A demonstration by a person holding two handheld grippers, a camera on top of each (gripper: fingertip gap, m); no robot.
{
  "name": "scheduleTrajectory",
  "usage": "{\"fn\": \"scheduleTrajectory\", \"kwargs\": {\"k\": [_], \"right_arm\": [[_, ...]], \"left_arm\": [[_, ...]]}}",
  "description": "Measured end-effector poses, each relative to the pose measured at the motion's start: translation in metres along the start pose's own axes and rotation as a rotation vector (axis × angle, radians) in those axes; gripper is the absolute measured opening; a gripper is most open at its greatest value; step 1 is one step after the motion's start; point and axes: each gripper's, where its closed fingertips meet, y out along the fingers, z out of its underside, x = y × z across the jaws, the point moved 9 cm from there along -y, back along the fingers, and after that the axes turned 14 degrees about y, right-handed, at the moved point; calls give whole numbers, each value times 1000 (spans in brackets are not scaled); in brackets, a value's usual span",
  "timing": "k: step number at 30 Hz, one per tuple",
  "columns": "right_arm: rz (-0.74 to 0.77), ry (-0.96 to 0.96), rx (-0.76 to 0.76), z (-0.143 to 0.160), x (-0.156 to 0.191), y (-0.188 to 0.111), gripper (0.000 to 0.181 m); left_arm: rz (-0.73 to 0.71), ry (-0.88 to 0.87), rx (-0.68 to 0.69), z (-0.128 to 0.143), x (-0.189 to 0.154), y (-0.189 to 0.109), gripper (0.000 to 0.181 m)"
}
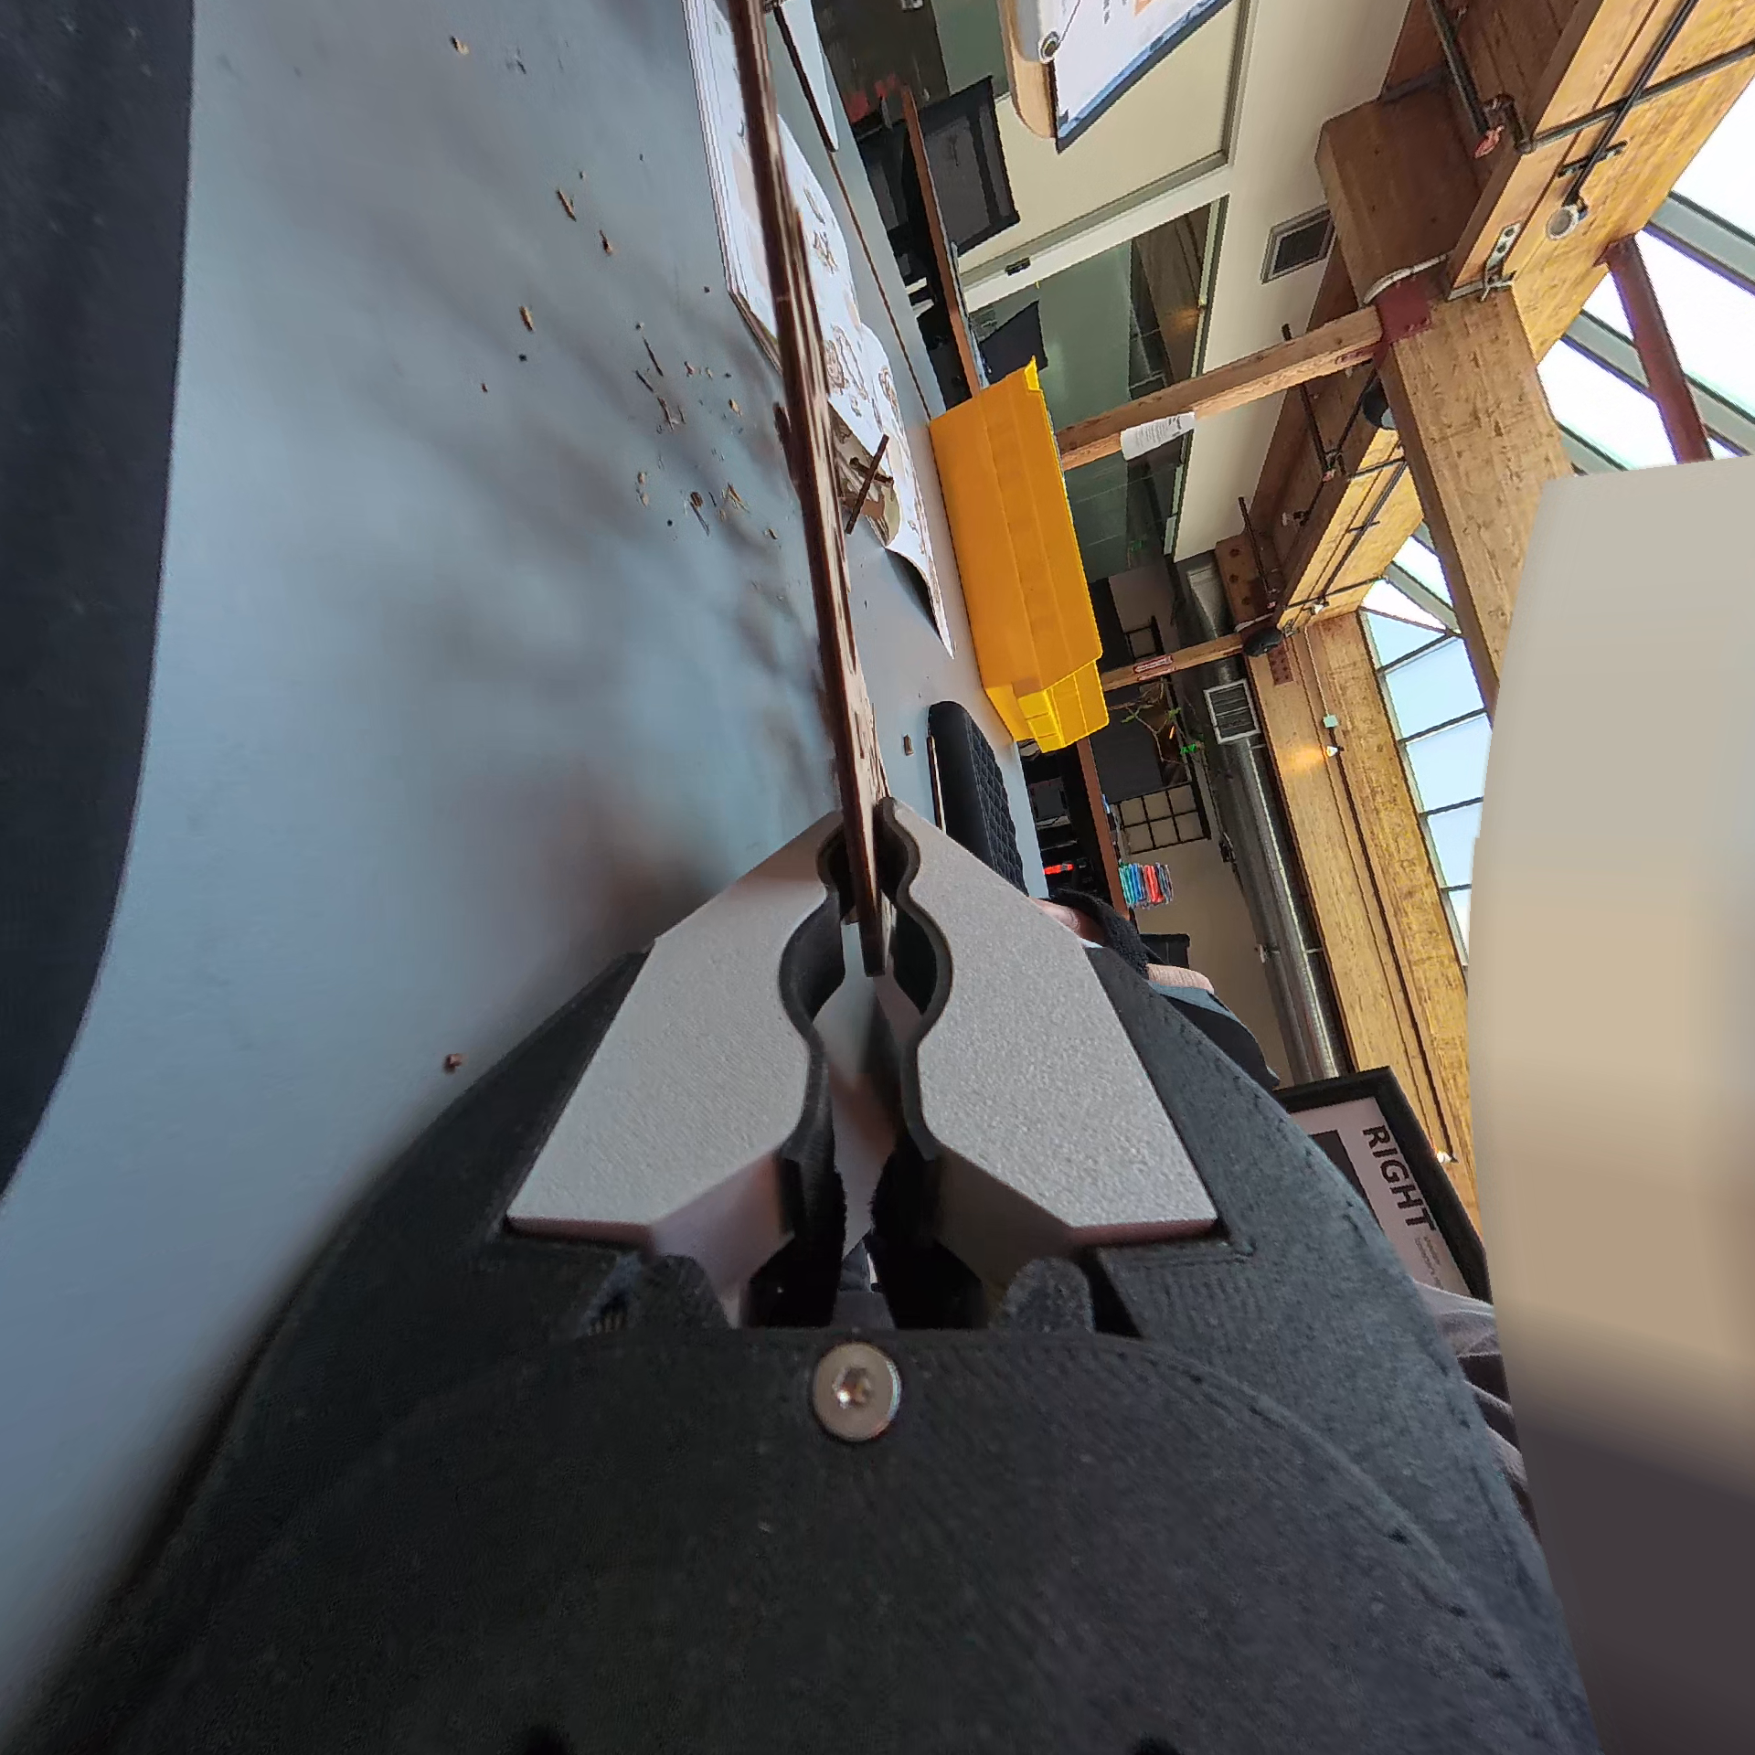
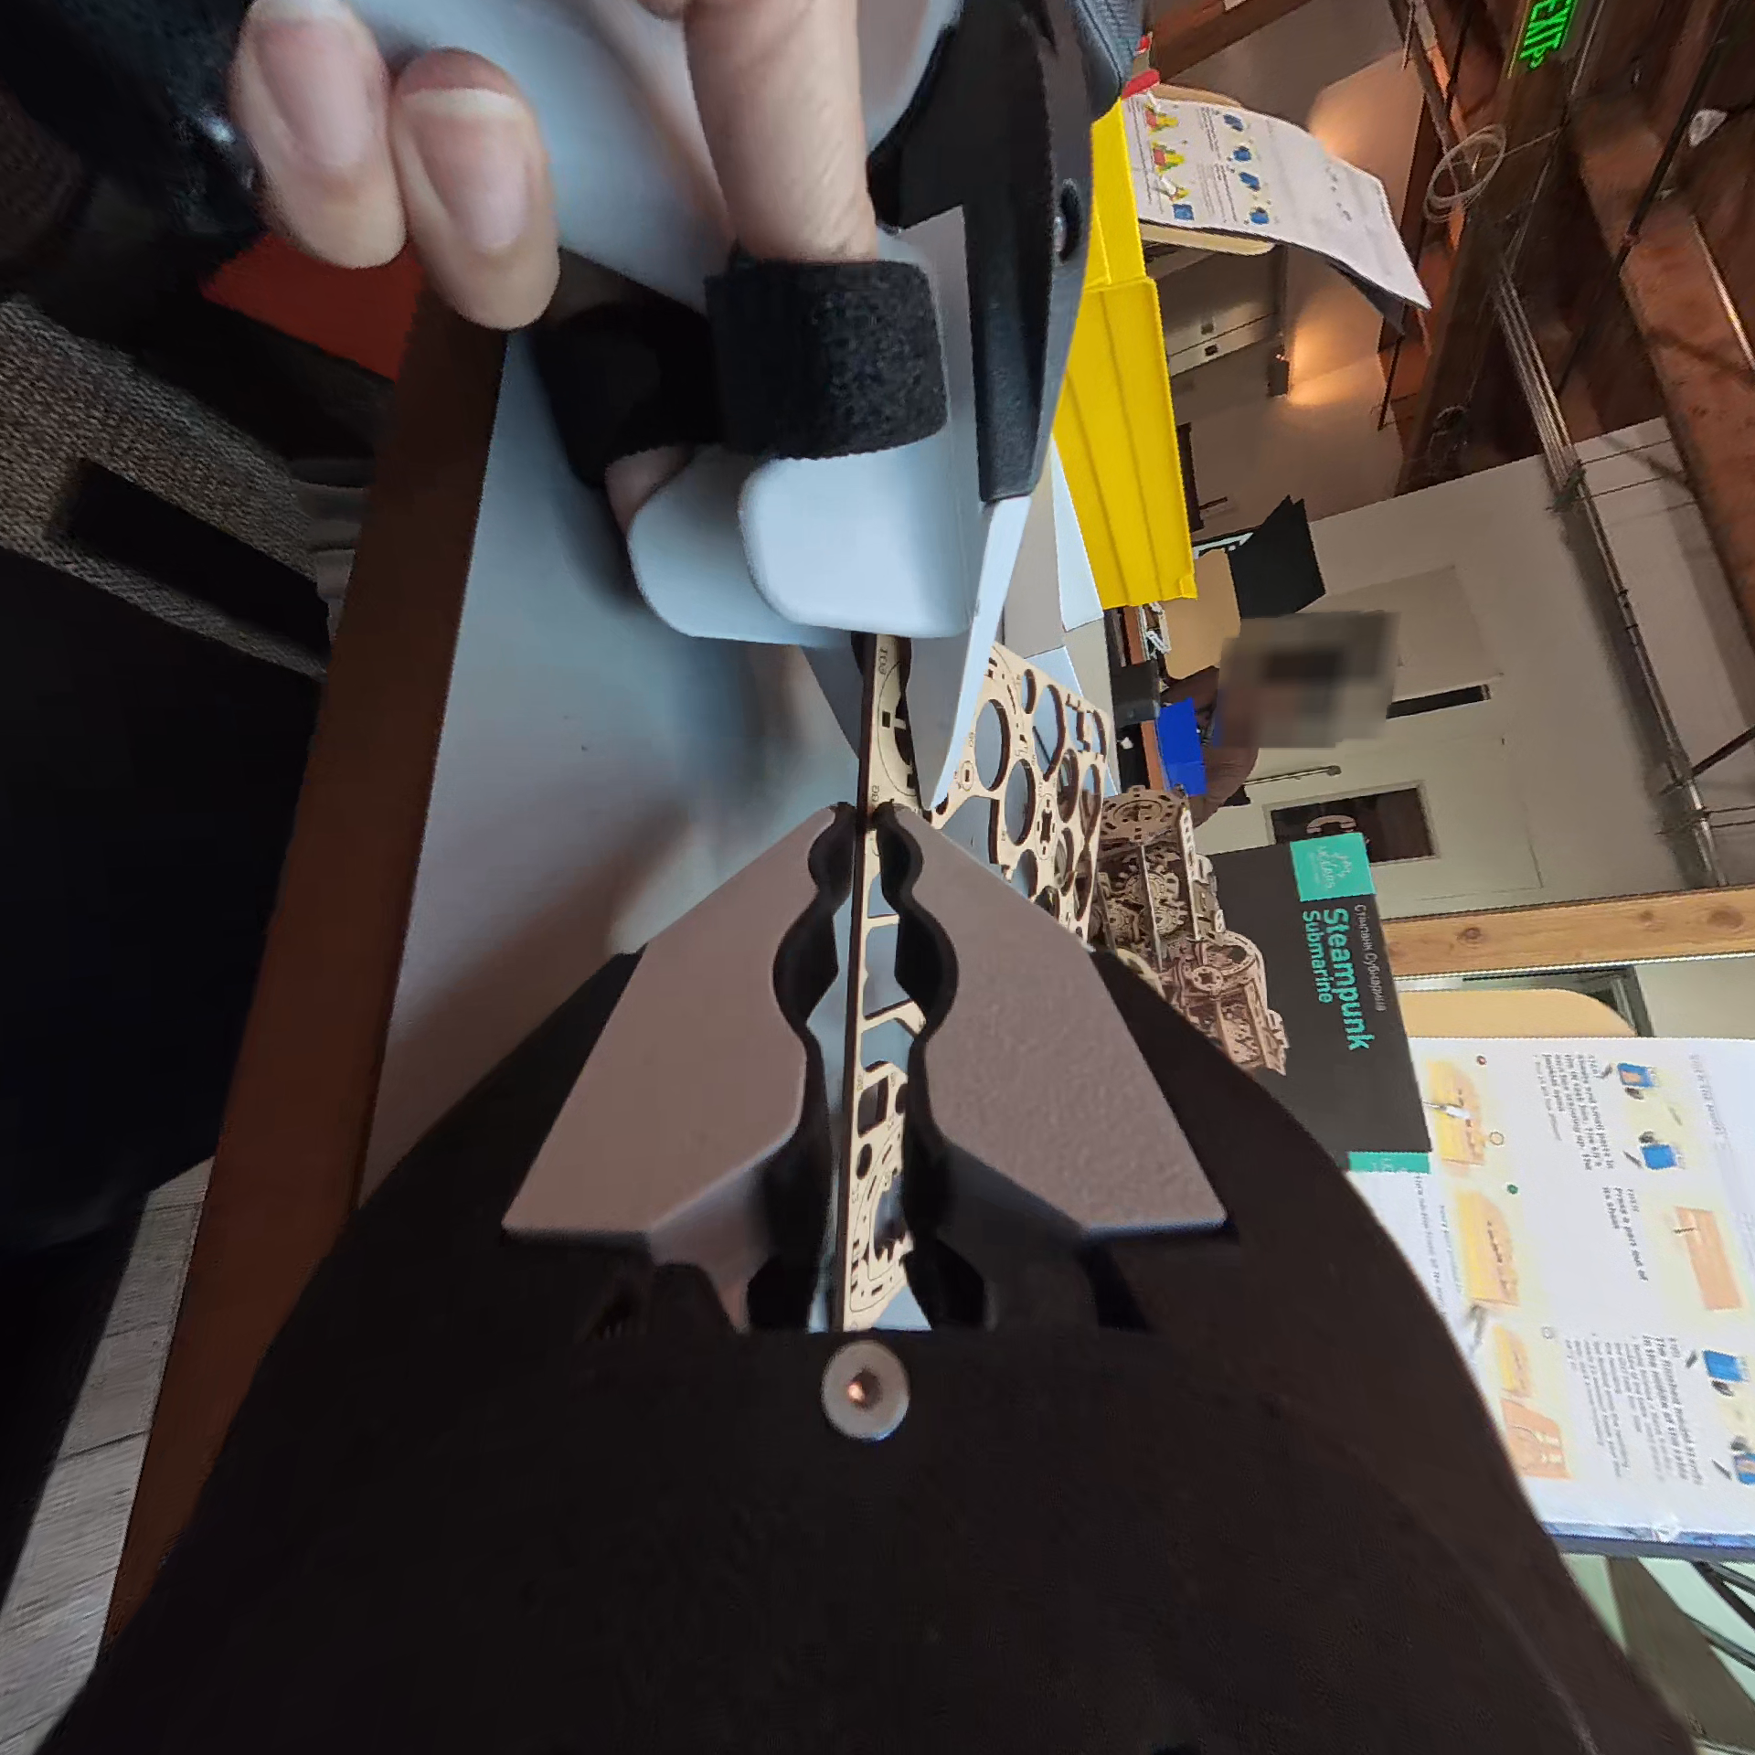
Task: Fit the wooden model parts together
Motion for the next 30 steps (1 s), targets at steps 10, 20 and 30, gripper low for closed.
{"fn": "scheduleTrajectory", "kwargs": {"k": [10,20,30], "right_arm": [[-5,3,13,1,1,3,6],[-51,59,34,5,2,6,7],[-95,26,61,4,-2,7,6]], "left_arm": [[-6,4,0,0,0,0,0],[-30,21,17,2,0,0,2],[-45,59,16,2,-2,0,2]]}}
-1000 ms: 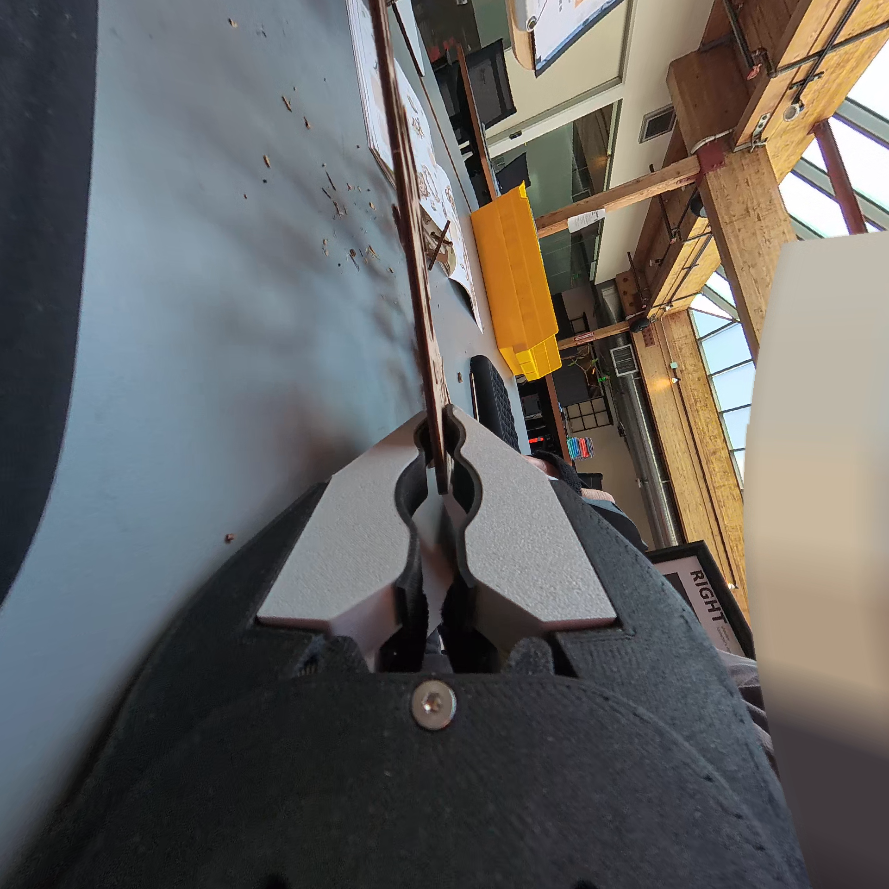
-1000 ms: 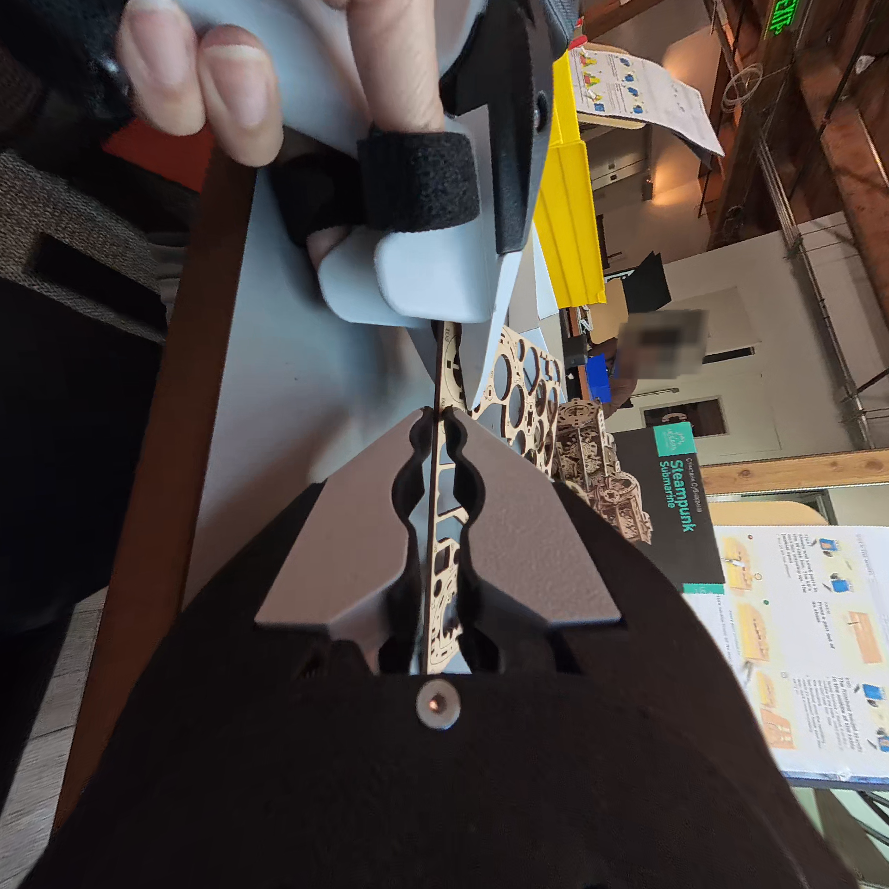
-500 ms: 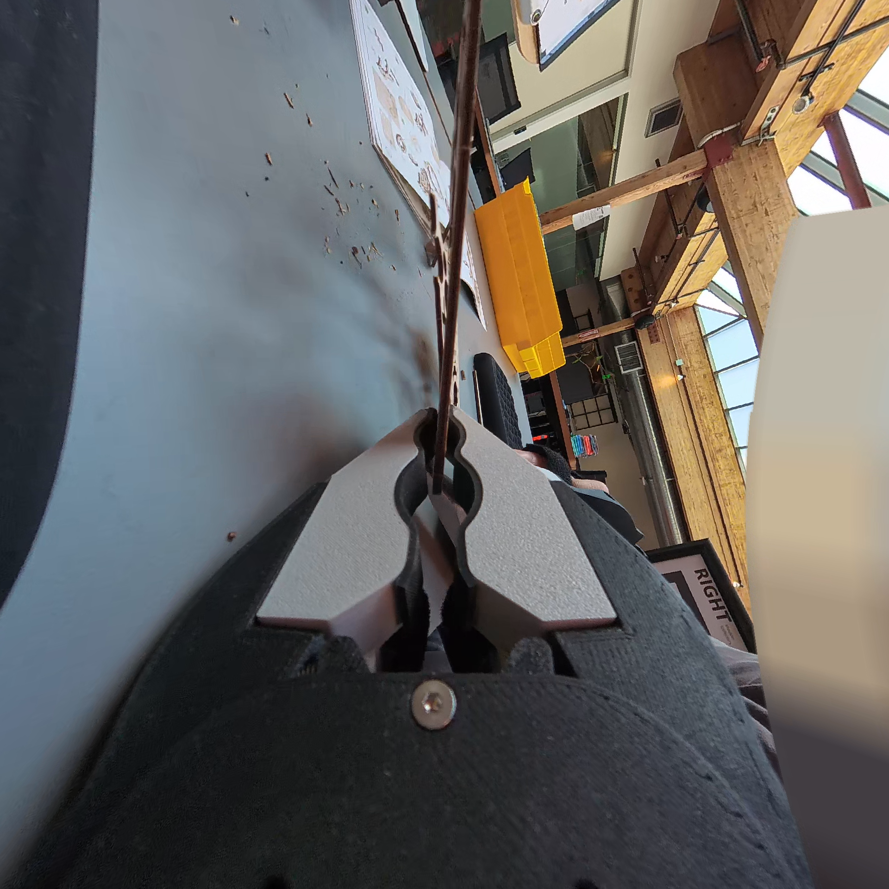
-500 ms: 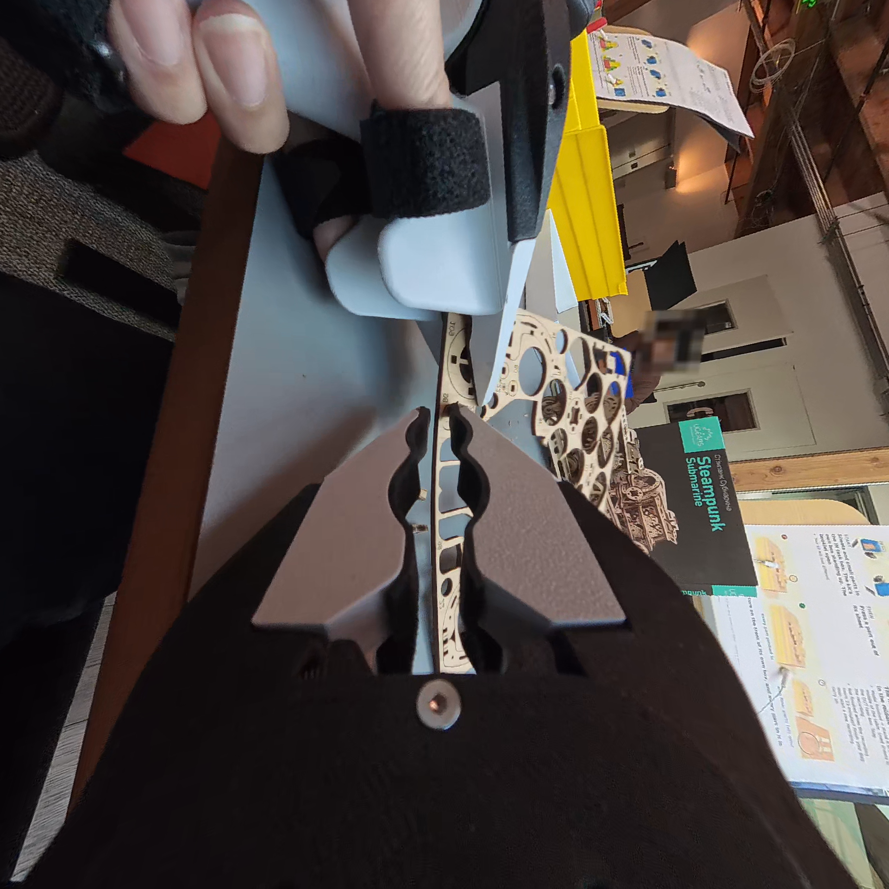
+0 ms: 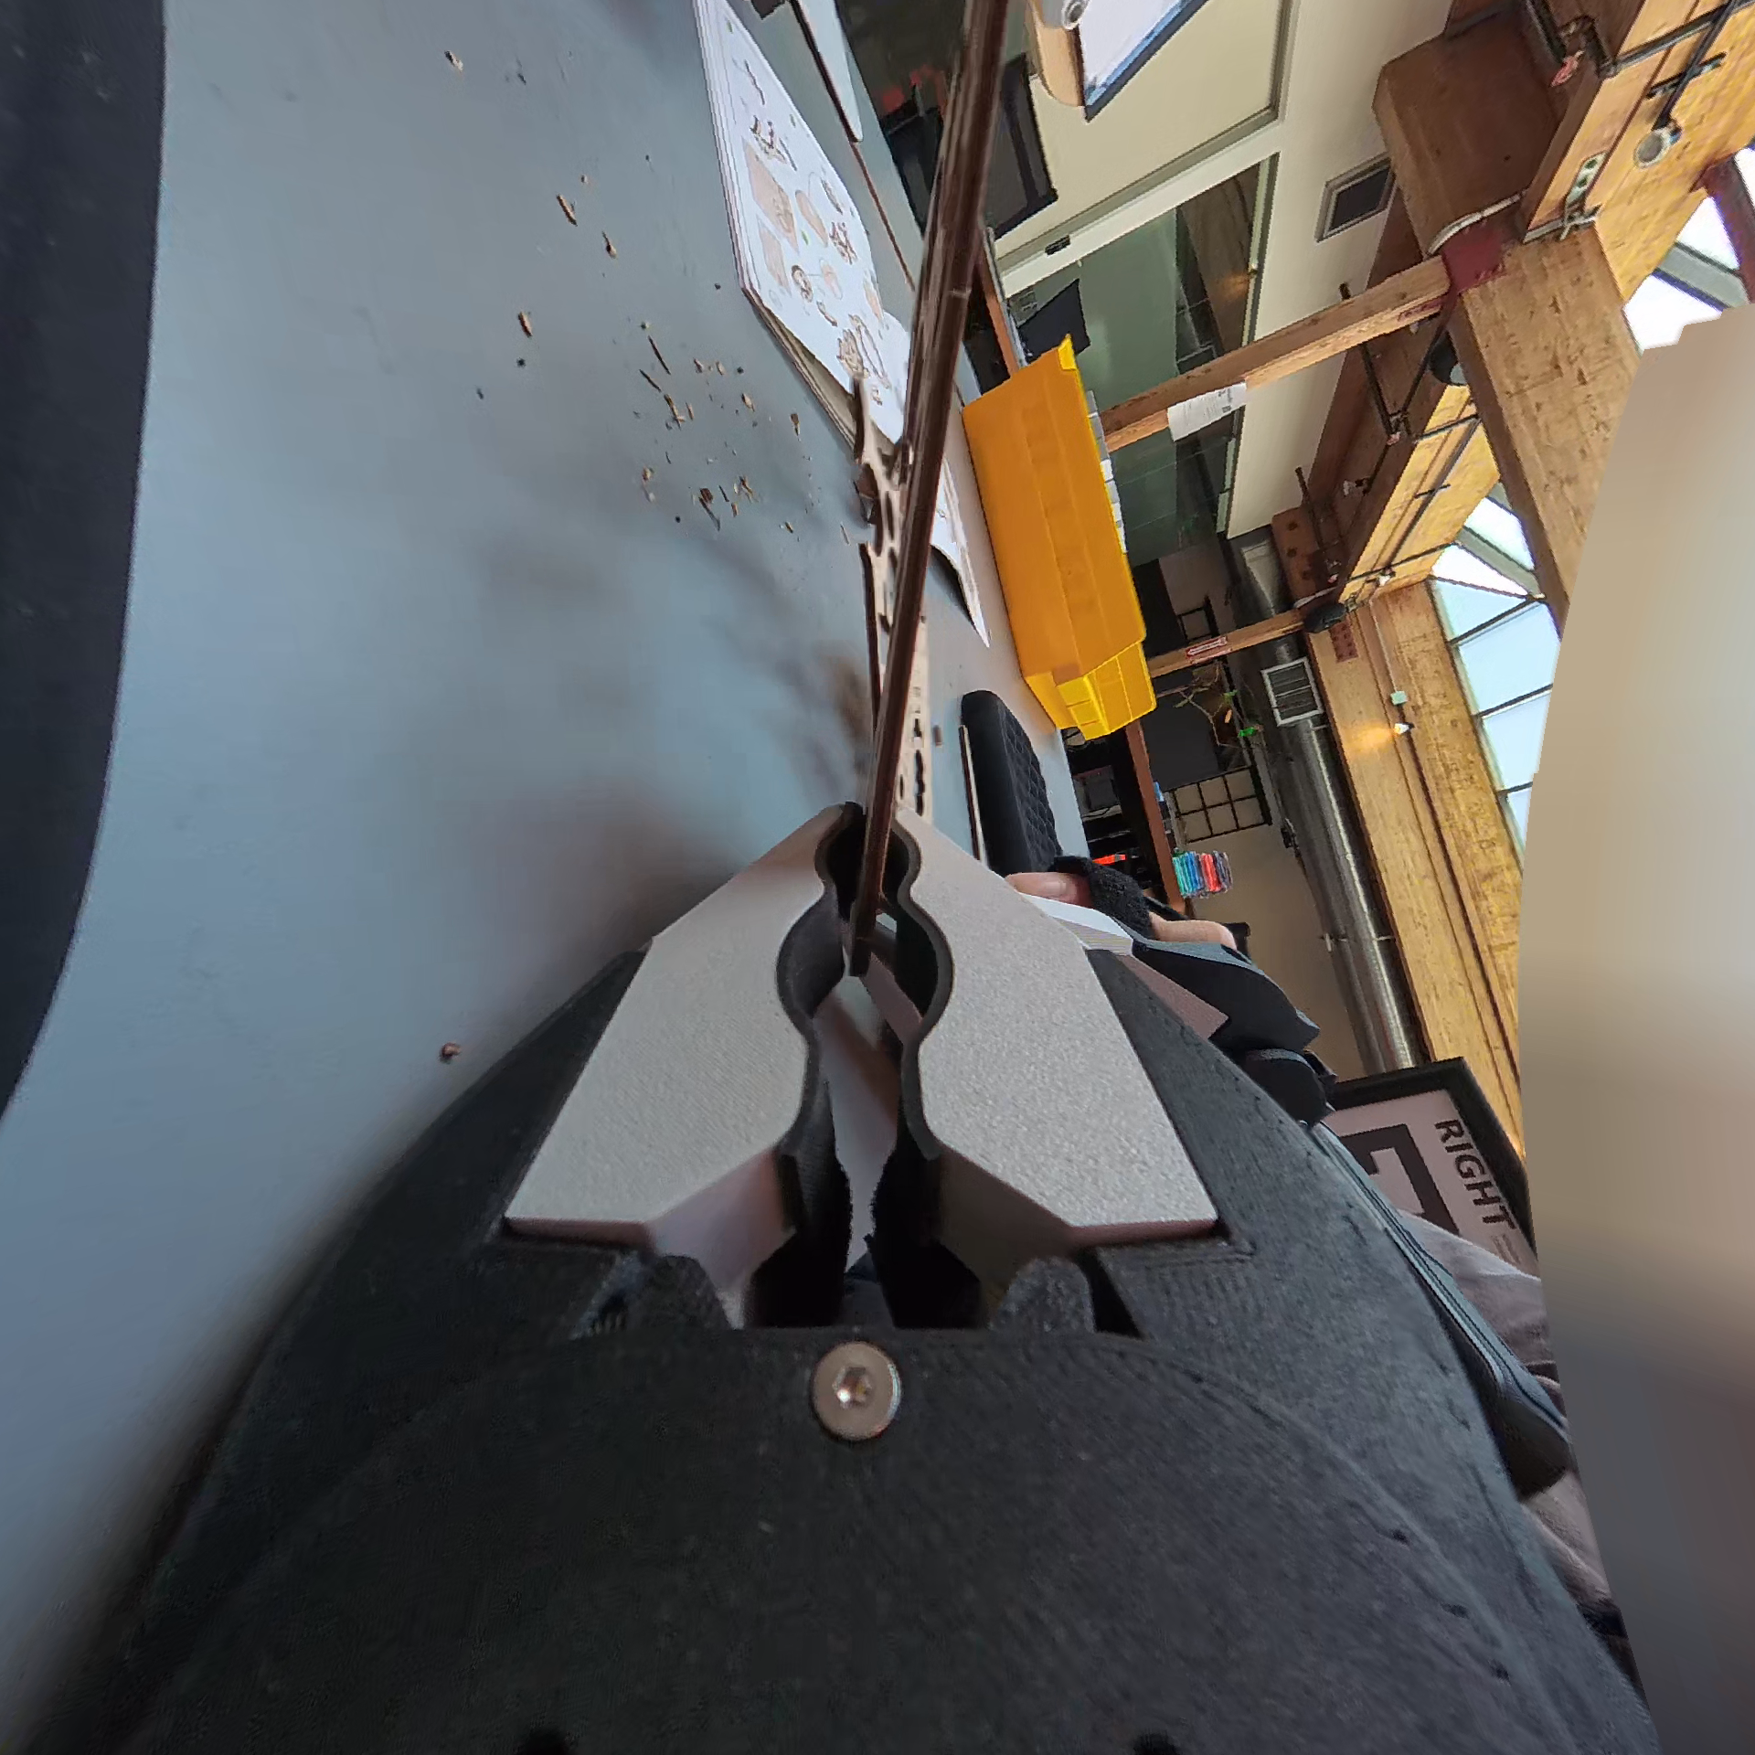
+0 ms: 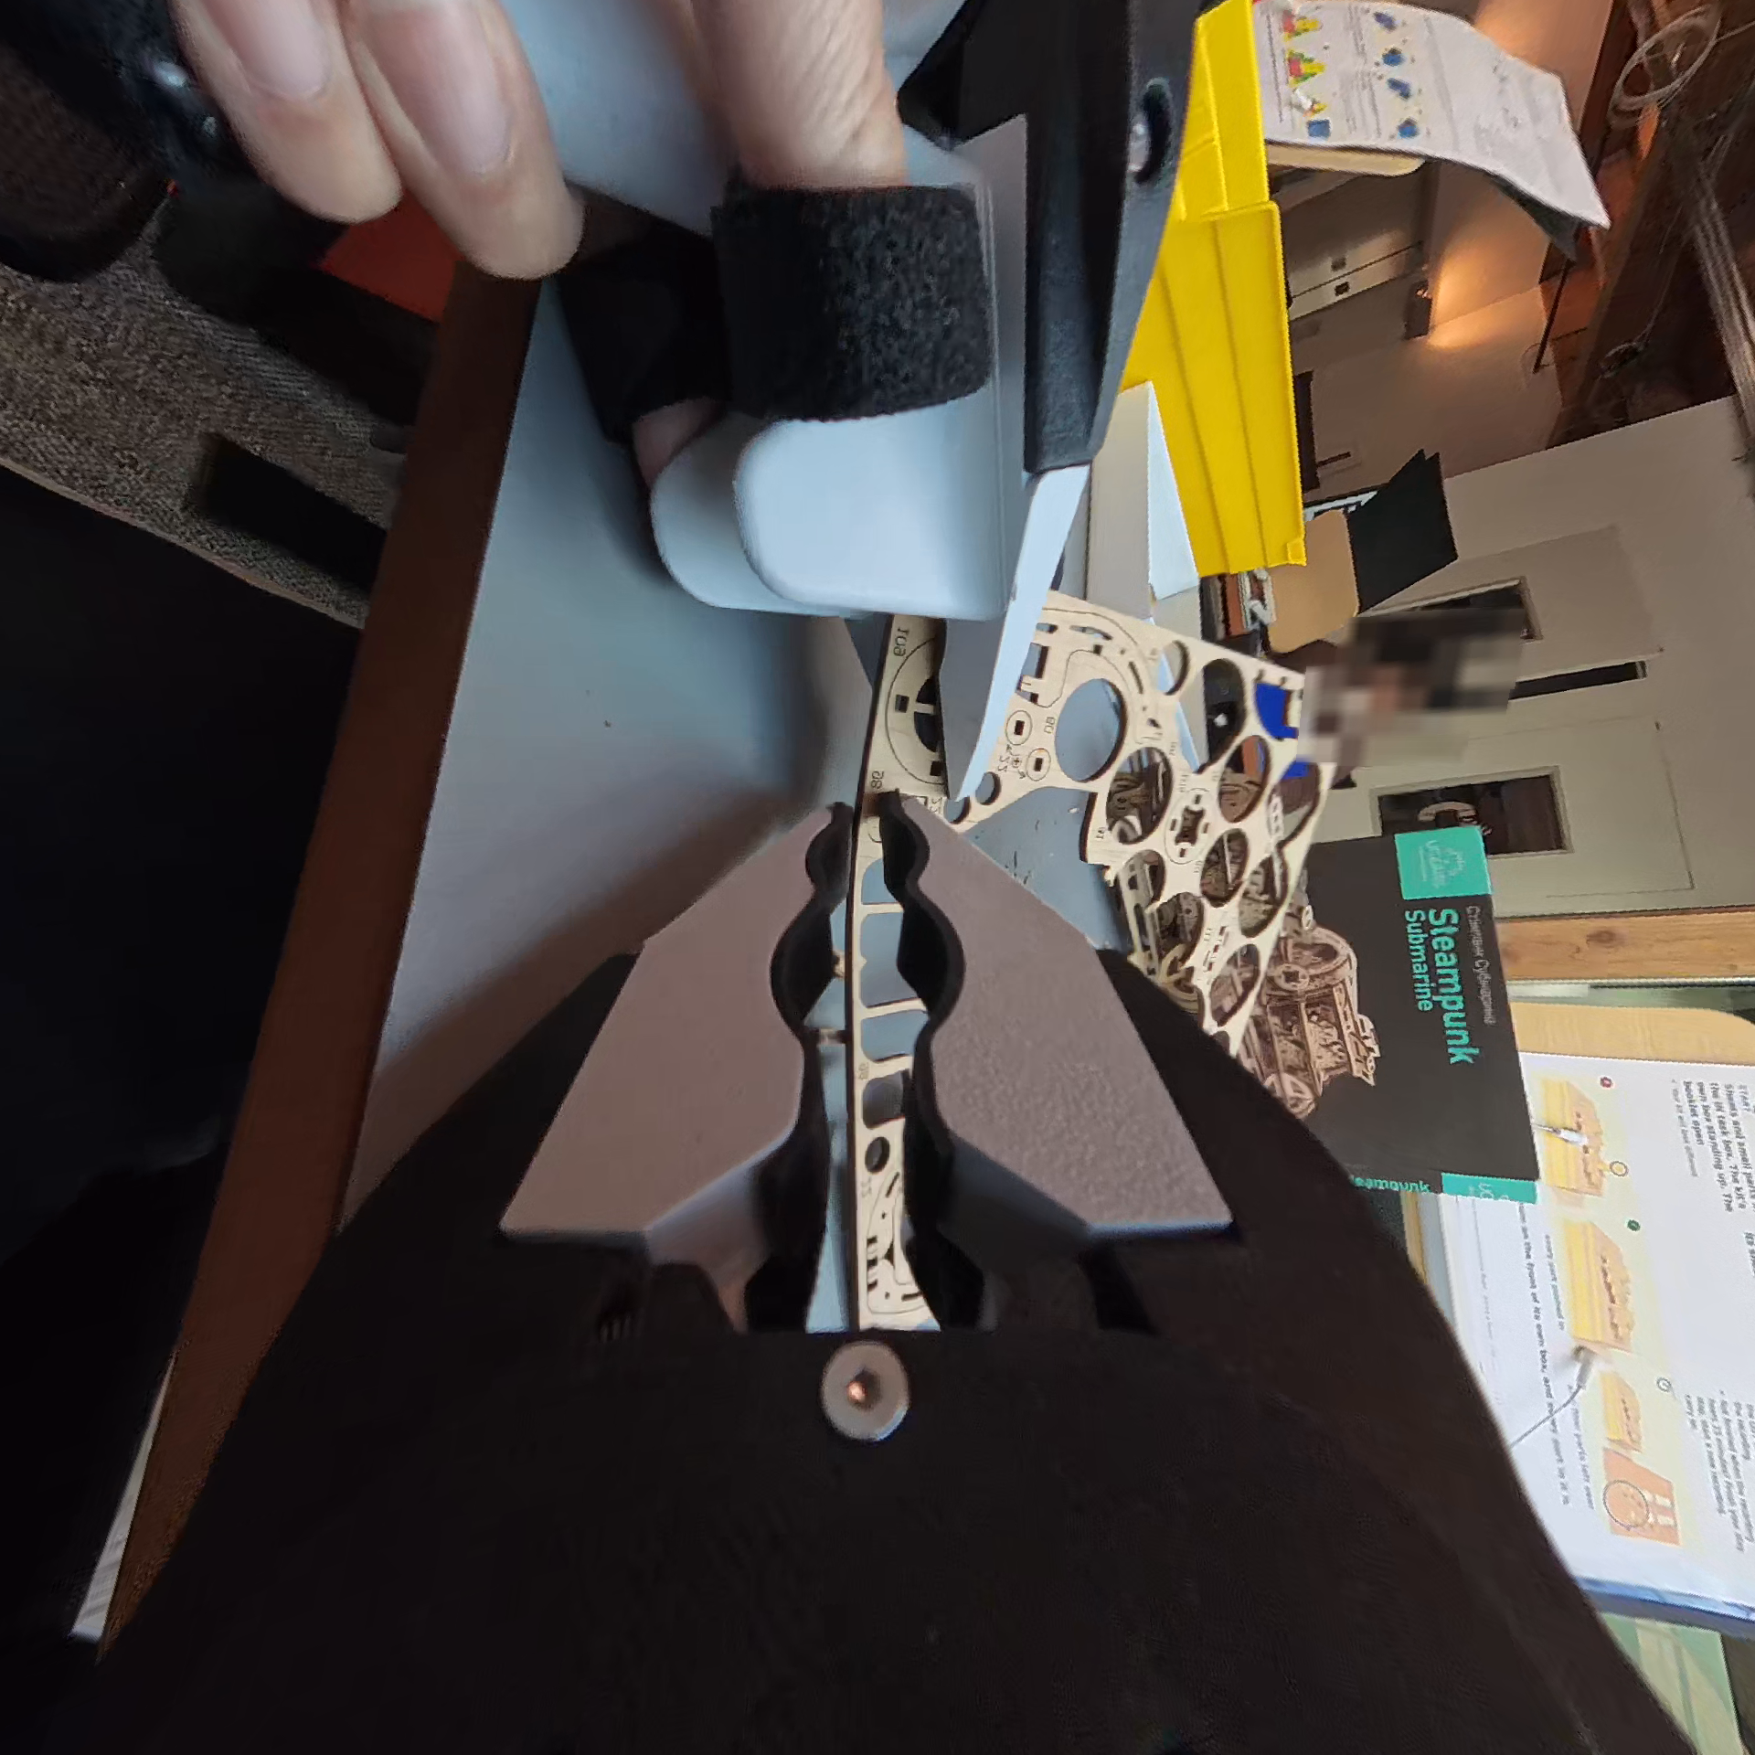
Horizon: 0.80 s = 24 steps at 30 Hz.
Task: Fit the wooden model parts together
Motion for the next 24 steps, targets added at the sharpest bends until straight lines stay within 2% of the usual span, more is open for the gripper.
{"fn": "scheduleTrajectory", "kwargs": {"k": [3,5,9,12,17,24], "right_arm": [[51,8,-110,3,-3,-9,4],[86,17,-99,5,-7,-13,11],[40,49,-72,9,-7,-11,15],[67,32,-53,9,-8,-8,6],[121,37,-85,4,-15,-12,1],[116,-31,-60,5,-9,-8,2]], "left_arm": [[76,-58,-17,-2,1,-2,2],[67,-63,-18,-1,1,-2,2],[92,-71,1,-2,1,-3,1],[104,-81,-6,-2,1,-4,2],[167,-108,-26,-3,-1,-6,12],[144,-156,114,-2,0,-4,5]]}}
